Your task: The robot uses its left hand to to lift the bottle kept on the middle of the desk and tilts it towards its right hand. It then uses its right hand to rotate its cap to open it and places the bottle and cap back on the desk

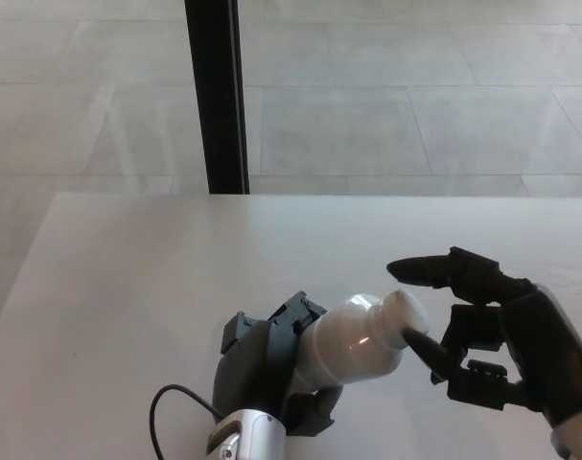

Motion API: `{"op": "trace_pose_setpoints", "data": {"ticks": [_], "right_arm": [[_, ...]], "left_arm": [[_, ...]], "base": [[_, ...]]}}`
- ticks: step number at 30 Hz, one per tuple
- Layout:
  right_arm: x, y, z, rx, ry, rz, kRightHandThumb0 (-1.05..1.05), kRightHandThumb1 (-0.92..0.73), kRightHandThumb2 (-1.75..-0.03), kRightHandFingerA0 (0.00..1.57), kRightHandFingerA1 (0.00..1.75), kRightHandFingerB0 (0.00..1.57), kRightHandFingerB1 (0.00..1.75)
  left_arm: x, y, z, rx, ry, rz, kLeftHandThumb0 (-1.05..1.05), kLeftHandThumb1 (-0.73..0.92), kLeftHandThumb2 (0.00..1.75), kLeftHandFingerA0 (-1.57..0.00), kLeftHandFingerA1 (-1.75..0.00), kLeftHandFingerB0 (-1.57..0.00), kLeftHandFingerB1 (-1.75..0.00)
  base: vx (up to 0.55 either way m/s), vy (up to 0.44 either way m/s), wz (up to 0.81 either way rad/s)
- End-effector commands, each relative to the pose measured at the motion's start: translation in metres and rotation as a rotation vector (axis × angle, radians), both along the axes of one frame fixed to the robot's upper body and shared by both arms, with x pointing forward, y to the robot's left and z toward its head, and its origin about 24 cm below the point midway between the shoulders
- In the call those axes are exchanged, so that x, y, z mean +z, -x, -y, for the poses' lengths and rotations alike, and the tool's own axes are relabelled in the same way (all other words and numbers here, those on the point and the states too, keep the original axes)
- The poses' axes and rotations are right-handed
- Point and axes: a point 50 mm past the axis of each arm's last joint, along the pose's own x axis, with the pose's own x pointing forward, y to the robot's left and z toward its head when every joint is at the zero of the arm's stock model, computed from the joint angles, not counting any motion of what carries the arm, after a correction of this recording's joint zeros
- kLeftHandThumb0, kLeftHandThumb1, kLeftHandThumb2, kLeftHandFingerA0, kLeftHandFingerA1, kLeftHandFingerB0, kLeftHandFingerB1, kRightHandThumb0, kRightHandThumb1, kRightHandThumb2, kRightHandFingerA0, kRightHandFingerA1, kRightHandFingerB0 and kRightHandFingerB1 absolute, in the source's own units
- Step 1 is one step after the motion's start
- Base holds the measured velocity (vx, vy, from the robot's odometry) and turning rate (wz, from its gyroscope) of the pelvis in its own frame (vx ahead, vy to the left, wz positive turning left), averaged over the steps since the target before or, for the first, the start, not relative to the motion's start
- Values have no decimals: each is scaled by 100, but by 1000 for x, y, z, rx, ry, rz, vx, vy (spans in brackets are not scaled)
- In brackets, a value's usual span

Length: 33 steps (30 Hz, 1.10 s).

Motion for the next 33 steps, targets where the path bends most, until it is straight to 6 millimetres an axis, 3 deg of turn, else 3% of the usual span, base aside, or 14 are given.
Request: {"op": "trace_pose_setpoints", "data": {"ticks": [1,3,11,12,14,21,25,26,27,28,29,31,32,33], "right_arm": [[-3,2,7,-23,38,14,-22,-68,-69,101,146,56,54],[-4,2,7,-22,34,6,-22,-68,-69,102,147,56,52],[-6,5,3,13,65,-20,-38,-67,-60,100,139,49,42],[-6,5,3,16,65,-20,-39,-67,-60,100,139,49,42],[-6,4,2,19,72,-21,-41,-67,-60,99,138,47,41],[-5,4,0,28,77,-22,-44,-67,-60,98,136,46,41],[-5,3,-2,34,80,-20,-45,-66,-62,97,140,47,42],[-4,3,-2,37,71,-20,-45,-66,-62,97,142,48,43],[-4,2,-2,37,69,-20,-45,-66,-62,97,142,48,43],[-4,3,-2,39,67,-19,-44,-67,-63,98,142,48,44],[-4,2,-2,39,64,-20,-44,-68,-63,99,143,48,44],[-3,2,-3,44,52,-16,-43,-68,-63,101,142,48,45],[-3,1,-3,43,52,-17,-43,-70,-60,104,140,49,45],[-3,1,-3,44,44,-15,-42,-70,-60,104,141,50,46]], "left_arm": [[-17,5,-8,18,-47,-75,4,68,92,-72,-154,-63,-95],[-17,5,-7,18,-44,-69,5,68,92,-73,-172,-65,-125],[-18,7,-7,21,-36,-79,9,68,102,-71,-175,-66,-149],[-18,7,-7,19,-42,-73,9,67,102,-73,-175,-67,-137],[-18,7,-7,20,-51,-74,7,72,92,-74,-133,-62,-89],[-19,8,-8,27,-45,-77,9,69,95,-73,-163,-69,-118],[-19,9,-7,25,-41,-79,7,69,96,-74,-156,-63,-86],[-19,9,-7,20,-44,-84,6,73,92,-67,-105,-52,-72],[-19,9,-7,23,-59,-87,5,72,90,-68,-105,-50,-69],[-20,9,-7,26,-55,-92,4,60,116,-78,-93,-53,-74],[-20,9,-7,22,-36,-86,10,73,89,-74,-149,-60,-117],[-21,9,-8,20,-44,-81,10,67,99,-67,-158,-67,-123],[-21,9,-8,22,-55,-81,10,70,93,-74,-142,-65,-98],[-21,9,-8,24,-56,-83,10,70,95,-66,-169,-62,-129]], "base": [[0,0,0],[0,0,0],[0,0,0],[0,0,0],[0,0,0],[0,0,0],[0,0,0],[0,0,0],[0,0,0],[0,0,0],[0,0,0],[0,0,0],[0,0,0],[0,0,0]]}}
